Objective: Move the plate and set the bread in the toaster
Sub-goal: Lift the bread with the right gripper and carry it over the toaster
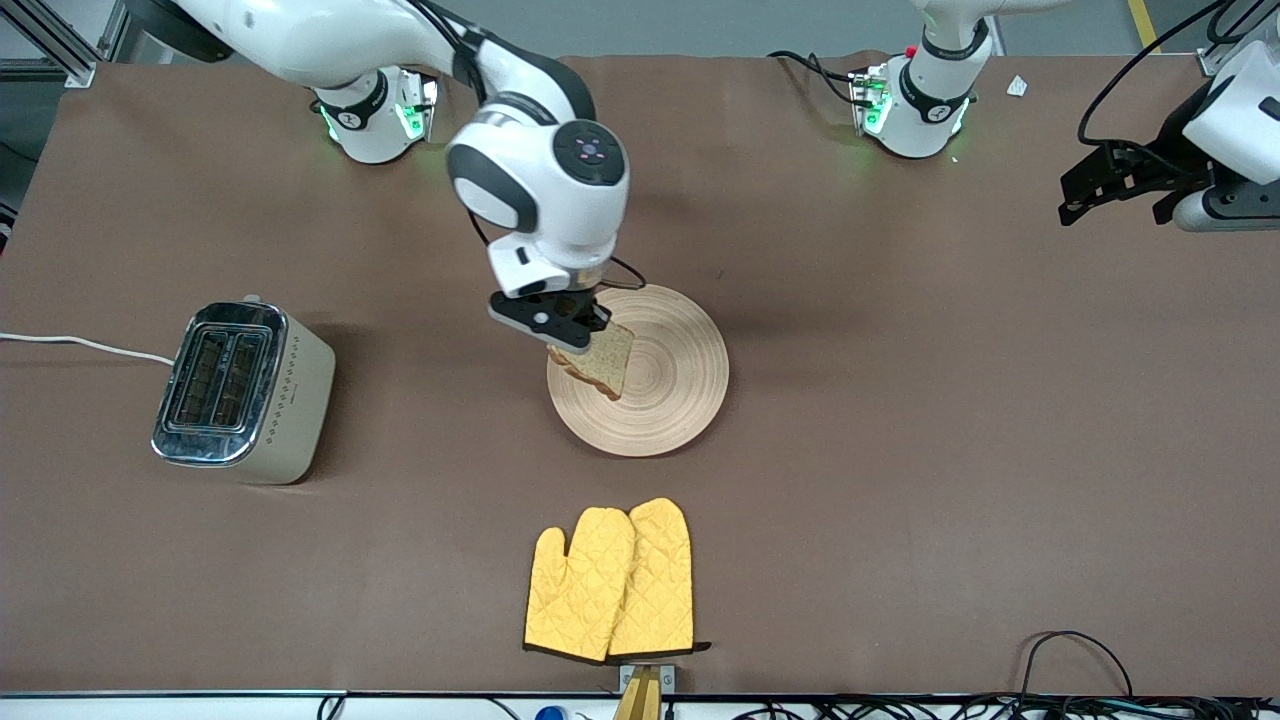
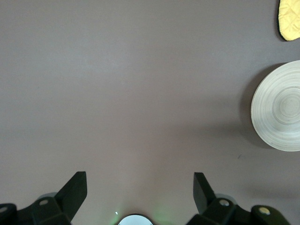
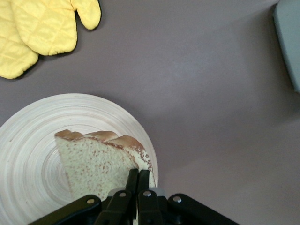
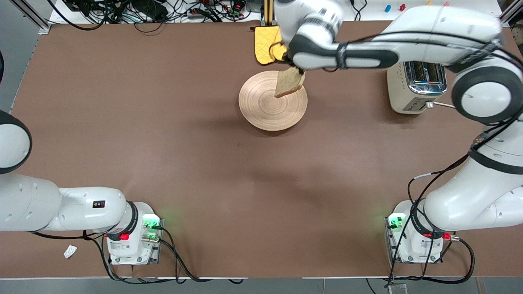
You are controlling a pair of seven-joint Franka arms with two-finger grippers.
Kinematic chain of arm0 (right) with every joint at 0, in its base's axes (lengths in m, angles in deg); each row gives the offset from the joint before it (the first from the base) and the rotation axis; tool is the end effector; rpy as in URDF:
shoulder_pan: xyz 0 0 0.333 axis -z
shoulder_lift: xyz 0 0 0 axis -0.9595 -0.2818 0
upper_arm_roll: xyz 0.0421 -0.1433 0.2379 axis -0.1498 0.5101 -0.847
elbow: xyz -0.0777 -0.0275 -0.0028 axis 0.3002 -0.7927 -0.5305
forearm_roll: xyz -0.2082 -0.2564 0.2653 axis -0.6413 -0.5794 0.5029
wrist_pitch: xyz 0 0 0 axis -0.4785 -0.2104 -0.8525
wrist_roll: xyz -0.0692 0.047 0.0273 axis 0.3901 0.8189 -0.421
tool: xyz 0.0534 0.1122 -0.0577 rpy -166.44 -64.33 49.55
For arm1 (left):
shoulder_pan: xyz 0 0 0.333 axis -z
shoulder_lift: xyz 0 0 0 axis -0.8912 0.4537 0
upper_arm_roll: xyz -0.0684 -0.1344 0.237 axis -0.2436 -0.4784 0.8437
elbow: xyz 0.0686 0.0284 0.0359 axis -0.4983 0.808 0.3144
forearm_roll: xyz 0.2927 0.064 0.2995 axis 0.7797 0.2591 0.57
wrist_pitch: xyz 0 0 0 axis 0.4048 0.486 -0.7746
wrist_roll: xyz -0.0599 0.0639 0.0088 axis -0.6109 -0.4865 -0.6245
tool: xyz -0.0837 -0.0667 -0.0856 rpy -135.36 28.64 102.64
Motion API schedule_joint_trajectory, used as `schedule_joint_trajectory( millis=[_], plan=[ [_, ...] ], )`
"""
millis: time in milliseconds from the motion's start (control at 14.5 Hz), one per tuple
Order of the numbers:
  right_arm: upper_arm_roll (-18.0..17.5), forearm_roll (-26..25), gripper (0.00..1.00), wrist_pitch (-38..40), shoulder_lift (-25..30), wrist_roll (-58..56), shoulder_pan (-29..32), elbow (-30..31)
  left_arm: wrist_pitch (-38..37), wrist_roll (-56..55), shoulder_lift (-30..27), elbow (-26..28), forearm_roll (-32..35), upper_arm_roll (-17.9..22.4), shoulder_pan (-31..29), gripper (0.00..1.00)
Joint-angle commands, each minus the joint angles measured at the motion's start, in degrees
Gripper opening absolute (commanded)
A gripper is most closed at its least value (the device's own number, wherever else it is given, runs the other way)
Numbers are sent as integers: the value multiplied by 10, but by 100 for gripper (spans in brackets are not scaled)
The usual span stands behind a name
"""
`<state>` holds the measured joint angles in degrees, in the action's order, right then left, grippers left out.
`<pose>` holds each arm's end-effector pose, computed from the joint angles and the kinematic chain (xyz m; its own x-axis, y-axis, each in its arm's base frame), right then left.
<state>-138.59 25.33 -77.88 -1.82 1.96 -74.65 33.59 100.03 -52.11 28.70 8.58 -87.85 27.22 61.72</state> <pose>0.5205 0.4432 0.3529 0.9316 -0.3421 0.1231 -0.3583 -0.9213 0.1514 0.5499 -0.0753 0.5956 0.9995 -0.0083 -0.0317 -0.0083 -1.0000 0.0012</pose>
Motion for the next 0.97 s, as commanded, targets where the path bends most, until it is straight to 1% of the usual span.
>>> schedule_joint_trajectory(
  millis=[0, 138, 207, 345, 415, 553, 760, 898],
  plan=[
    [26, 63, 0, 9, 82, -105, 55, 18, 8, -6, 0, 0, 9, 0, 3, 100],
    [91, 88, 0, 24, 112, -203, 55, 18, 8, -6, -1, 0, 8, 0, 3, 100],
    [124, 88, 0, 24, 119, -241, 53, 18, 8, -6, -1, 0, 8, 0, 3, 100],
    [169, 89, 0, 31, 138, -328, 54, 19, 7, -6, -1, 0, 8, 0, 3, 100],
    [203, 89, 0, 38, 152, -369, 52, 21, 7, -6, -1, 0, 7, 0, 2, 100],
    [255, 88, 0, 66, 175, -466, 50, 21, 6, -5, -3, 0, 7, 0, 2, 100],
    [307, 78, 0, 127, 186, -526, 44, 18, 2, -5, -4, 1, 7, 1, 0, 100],
    [323, 66, 0, 153, 185, -528, 44, 19, 2, -5, -4, 1, 7, 1, 0, 100]
  ],
)
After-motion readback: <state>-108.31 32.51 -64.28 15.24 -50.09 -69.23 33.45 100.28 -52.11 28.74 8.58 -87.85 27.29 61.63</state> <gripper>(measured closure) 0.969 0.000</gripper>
